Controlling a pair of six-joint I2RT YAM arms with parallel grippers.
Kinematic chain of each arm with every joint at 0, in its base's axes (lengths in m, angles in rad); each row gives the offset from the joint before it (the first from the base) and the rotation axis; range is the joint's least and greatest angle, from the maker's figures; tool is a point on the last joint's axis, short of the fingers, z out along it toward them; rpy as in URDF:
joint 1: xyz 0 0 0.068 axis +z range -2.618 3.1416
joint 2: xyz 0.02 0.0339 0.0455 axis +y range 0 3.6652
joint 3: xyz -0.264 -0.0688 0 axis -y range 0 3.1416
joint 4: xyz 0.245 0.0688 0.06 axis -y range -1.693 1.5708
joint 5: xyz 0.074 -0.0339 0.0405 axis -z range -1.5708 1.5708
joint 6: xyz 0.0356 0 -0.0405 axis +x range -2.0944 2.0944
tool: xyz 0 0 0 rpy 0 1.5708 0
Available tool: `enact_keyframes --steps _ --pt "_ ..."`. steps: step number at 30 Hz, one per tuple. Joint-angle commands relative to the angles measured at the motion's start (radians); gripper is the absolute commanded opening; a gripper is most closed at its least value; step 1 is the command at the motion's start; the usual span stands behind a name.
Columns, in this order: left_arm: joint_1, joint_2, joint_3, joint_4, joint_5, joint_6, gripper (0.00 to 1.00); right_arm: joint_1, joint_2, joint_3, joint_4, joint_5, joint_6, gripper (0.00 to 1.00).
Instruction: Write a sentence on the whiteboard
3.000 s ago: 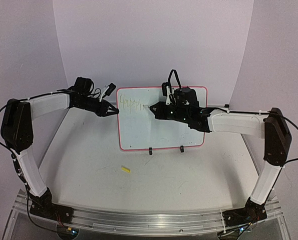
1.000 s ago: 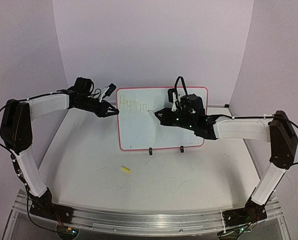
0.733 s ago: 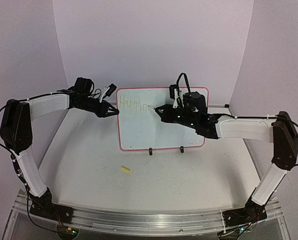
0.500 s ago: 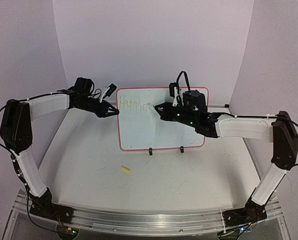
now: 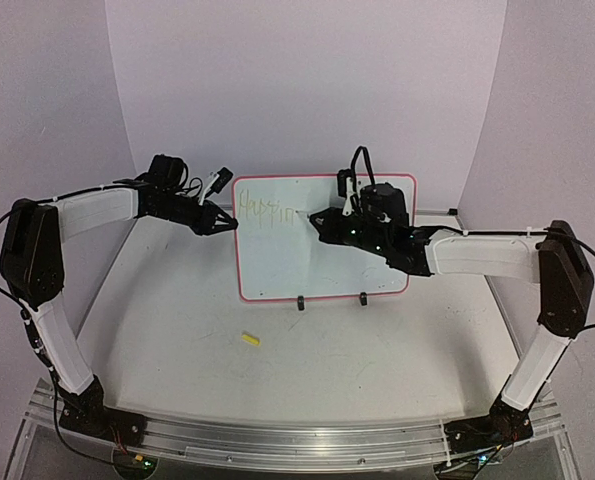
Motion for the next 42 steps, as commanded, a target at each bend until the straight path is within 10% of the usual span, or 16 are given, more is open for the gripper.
enact_keyframes --steps 1,42 --pt "-0.014 -0.046 -0.001 0.004 -0.027 0.034 0.0 -0.01 -0.003 0.015 -0.009 0.075 0.015 0.0" --pt "-0.017 -0.032 0.005 -0.002 -0.027 0.035 0.0 -0.023 0.033 0.028 0.049 0.011 0.028 0.0"
